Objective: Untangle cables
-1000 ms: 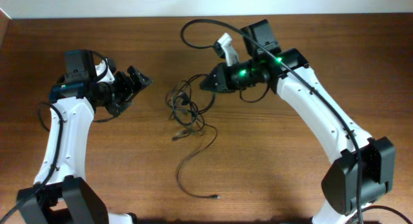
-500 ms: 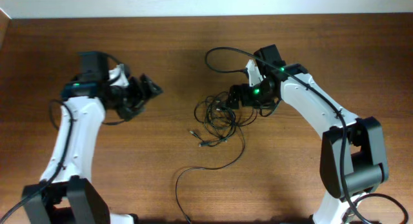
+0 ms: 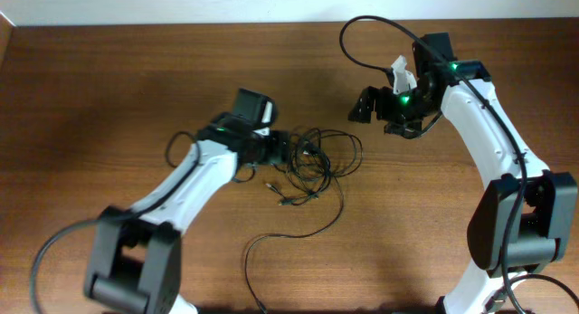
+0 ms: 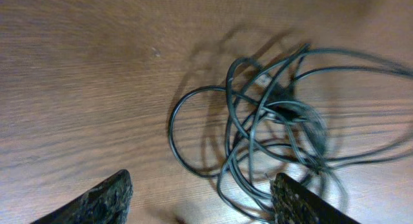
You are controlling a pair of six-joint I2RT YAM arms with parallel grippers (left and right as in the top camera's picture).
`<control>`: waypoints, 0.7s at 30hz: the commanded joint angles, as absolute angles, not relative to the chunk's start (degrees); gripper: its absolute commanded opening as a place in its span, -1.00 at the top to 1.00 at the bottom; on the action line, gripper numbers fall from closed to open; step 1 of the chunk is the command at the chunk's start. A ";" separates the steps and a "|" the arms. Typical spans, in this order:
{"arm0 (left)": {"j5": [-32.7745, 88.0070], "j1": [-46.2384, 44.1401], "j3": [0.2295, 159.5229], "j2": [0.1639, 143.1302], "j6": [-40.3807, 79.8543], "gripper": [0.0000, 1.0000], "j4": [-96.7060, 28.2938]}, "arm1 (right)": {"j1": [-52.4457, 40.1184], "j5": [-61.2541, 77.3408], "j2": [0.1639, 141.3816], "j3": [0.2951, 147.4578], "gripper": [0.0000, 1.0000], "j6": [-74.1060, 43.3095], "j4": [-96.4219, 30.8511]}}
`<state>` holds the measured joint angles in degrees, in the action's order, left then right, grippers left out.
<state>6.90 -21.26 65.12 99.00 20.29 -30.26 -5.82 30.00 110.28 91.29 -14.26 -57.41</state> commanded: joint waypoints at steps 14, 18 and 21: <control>-2.59 -25.17 65.32 113.03 17.08 1.00 -18.09 | -14.44 35.92 109.01 92.05 -0.35 -13.96 -71.50; -2.74 -24.58 65.63 113.01 17.08 1.00 -19.35 | -20.40 35.75 109.12 92.01 0.28 -15.22 -69.84; -3.27 -24.53 65.63 113.01 20.49 1.00 -19.62 | -22.98 27.75 109.12 89.58 0.34 -28.12 -64.12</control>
